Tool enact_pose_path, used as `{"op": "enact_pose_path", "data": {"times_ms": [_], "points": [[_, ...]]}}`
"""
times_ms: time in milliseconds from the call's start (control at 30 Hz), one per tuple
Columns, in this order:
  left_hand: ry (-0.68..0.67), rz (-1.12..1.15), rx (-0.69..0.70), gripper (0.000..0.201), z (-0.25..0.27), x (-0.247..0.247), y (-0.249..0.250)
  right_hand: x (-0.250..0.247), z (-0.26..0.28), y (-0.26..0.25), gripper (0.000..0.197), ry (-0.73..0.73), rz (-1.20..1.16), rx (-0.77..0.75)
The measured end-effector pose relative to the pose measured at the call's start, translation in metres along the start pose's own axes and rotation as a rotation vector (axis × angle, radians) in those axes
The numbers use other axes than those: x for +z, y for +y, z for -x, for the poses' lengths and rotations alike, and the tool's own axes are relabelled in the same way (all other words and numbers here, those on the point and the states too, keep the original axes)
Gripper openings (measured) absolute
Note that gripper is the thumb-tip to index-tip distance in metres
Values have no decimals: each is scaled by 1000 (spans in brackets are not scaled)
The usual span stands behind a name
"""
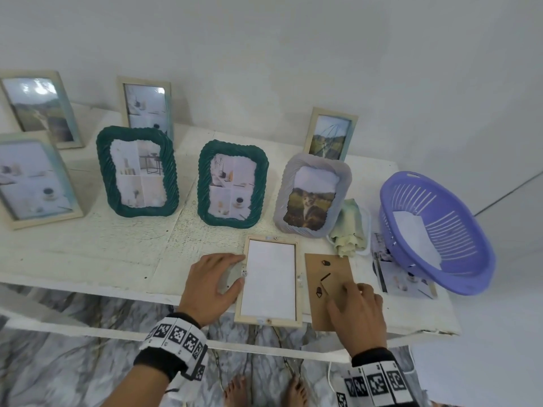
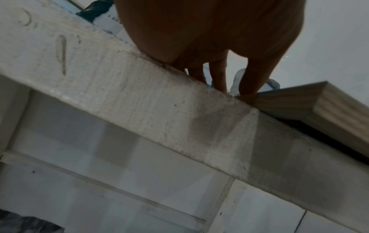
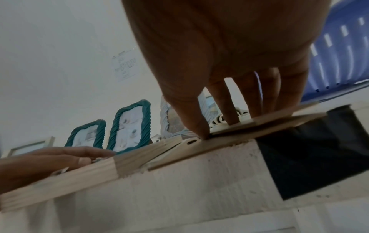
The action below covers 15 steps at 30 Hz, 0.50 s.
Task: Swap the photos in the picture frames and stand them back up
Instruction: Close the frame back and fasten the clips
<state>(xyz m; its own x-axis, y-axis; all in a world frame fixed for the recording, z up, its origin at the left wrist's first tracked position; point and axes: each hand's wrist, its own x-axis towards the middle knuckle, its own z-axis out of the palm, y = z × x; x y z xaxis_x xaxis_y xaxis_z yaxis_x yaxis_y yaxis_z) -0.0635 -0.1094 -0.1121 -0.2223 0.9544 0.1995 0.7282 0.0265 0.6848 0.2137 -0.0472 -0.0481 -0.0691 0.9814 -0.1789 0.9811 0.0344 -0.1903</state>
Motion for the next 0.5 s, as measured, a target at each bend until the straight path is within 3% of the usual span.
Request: {"op": "enact_pose_path", "data": {"times_ms": [267,500], "points": [[-3,1,-7,51,1,0,0,-11,5,7,47,25,-253,63],[-10,-8,-4,51,1,1,-2,-10,9,-35,45,175,-229,-120]]}}
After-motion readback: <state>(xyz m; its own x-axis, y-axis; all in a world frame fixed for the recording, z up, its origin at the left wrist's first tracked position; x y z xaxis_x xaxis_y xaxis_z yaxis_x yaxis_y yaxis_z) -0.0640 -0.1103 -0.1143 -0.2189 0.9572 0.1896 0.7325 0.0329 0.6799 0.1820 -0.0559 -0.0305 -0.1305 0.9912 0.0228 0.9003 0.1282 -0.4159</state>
